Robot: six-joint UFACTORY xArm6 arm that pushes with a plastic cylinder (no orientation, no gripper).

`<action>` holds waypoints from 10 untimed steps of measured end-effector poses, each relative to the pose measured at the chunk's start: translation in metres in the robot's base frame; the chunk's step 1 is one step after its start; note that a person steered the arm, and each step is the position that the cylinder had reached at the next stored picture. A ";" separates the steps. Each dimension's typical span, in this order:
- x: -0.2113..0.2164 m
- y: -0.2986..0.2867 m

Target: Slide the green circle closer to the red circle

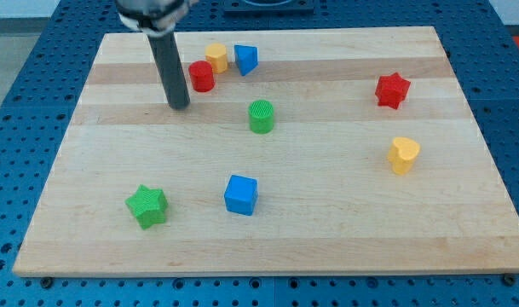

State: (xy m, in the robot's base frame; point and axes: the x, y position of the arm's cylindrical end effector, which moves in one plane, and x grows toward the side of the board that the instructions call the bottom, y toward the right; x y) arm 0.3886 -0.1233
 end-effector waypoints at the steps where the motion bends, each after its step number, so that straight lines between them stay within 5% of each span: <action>1: 0.026 0.063; 2: 0.029 0.105; 5: 0.076 0.108; 6: 0.059 0.178; 10: 0.030 0.195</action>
State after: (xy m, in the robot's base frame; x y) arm 0.4191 0.0713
